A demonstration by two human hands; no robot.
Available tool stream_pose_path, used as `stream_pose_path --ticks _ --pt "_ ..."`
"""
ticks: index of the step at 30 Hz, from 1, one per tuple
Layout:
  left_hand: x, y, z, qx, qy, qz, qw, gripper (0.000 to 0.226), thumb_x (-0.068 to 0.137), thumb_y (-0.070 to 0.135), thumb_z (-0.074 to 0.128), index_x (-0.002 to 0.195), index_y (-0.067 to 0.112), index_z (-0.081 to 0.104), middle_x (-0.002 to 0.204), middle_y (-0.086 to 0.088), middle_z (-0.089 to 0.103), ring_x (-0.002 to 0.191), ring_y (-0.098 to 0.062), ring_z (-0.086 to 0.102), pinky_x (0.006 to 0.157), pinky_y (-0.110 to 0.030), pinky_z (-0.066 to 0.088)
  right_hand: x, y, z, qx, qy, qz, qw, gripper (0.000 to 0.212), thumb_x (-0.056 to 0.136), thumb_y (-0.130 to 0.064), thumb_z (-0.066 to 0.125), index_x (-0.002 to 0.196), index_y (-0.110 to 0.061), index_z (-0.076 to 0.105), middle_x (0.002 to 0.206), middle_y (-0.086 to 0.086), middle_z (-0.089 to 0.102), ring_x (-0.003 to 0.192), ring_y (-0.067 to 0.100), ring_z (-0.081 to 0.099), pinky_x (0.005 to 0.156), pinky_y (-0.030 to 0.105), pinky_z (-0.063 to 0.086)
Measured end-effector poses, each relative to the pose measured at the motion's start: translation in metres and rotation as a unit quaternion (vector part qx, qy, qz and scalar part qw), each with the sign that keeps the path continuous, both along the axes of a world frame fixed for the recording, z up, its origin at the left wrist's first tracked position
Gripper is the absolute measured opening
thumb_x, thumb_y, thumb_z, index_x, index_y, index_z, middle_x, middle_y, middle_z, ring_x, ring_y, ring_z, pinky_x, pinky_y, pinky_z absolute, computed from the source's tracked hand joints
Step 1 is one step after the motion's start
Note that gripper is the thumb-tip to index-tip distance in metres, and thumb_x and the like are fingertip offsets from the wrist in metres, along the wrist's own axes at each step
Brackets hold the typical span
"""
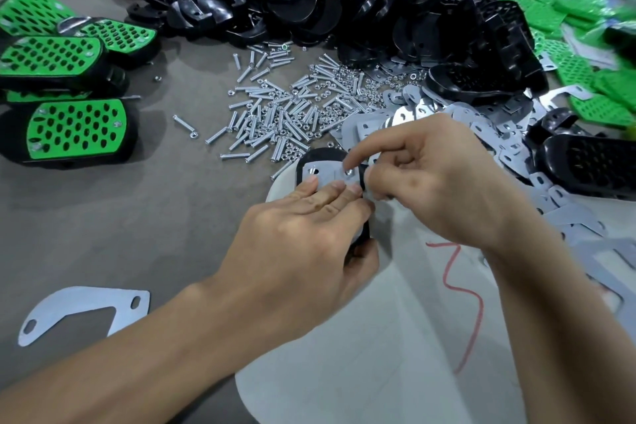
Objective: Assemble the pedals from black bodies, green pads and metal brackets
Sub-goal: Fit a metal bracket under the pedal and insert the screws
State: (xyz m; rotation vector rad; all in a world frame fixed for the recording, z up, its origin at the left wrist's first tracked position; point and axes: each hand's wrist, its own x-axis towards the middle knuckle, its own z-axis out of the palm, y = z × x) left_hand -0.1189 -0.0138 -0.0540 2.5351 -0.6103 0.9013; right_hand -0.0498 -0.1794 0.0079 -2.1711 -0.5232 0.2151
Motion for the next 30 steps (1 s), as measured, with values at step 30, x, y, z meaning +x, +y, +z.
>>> stream_pose_path --ticks 30 --pt "-0.001 -0.001 0.002 -0.007 0.007 0.000 1.000 0.033 0.085 0.024 0.055 0.097 0.012 0.083 0.100 -0.002 0.081 0.100 -0.014 0.076 0.100 -0.034 0.053 -0.003 0.040 0.033 -0.366 -0.128 -0.002 0.922 0.003 0.084 -0.015 0.059 0.081 -0.017 0.061 0.068 0.001 0.059 0.067 0.025 0.057 0.059 0.031 0.050"
